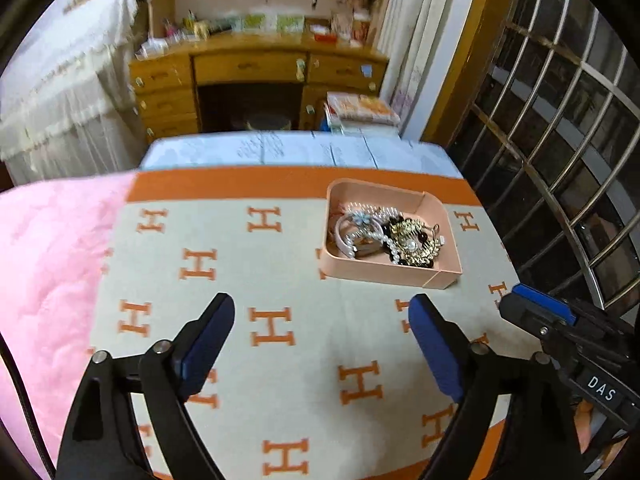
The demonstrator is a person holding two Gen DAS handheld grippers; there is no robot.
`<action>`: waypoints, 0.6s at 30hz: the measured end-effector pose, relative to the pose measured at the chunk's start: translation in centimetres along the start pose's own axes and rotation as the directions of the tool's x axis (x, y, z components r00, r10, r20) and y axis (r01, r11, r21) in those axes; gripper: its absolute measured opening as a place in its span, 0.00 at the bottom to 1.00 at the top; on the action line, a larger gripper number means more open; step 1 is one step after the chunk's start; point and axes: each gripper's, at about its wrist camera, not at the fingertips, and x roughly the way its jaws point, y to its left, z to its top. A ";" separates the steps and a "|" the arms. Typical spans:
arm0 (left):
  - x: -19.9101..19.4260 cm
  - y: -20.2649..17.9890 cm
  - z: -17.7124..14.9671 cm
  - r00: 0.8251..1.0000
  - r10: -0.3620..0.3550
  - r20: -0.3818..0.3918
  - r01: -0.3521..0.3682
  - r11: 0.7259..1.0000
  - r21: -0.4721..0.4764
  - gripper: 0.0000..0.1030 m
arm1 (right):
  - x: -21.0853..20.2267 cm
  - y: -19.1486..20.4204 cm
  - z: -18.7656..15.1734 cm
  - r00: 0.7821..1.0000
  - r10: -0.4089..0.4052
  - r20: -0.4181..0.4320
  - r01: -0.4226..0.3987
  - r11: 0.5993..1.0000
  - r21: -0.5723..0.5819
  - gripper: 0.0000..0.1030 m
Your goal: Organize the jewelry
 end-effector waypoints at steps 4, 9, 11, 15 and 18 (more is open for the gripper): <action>-3.9 0.0 -2.1 0.996 0.038 0.078 -0.039 0.999 0.014 0.99 | -2.5 1.4 -1.9 0.999 -0.025 0.029 0.025 1.000 0.009 0.34; -6.6 -0.5 -5.2 0.986 0.115 0.123 -0.118 0.993 0.016 0.99 | -4.9 2.2 -4.4 0.993 -0.068 0.092 0.064 0.997 0.045 0.43; -7.1 -0.9 -6.4 0.984 0.135 0.118 -0.139 0.990 0.025 0.99 | -5.5 2.6 -5.3 0.990 -0.092 0.106 0.087 0.995 0.053 0.44; -8.0 -1.4 -8.7 0.980 0.164 0.113 -0.169 0.985 0.040 0.99 | -6.7 3.3 -6.8 0.982 -0.135 0.134 0.130 0.990 0.050 0.46; -9.1 -1.9 -9.9 0.978 0.161 0.135 -0.169 0.984 0.050 0.99 | -7.5 4.2 -7.9 0.973 -0.156 0.169 0.153 0.988 0.033 0.57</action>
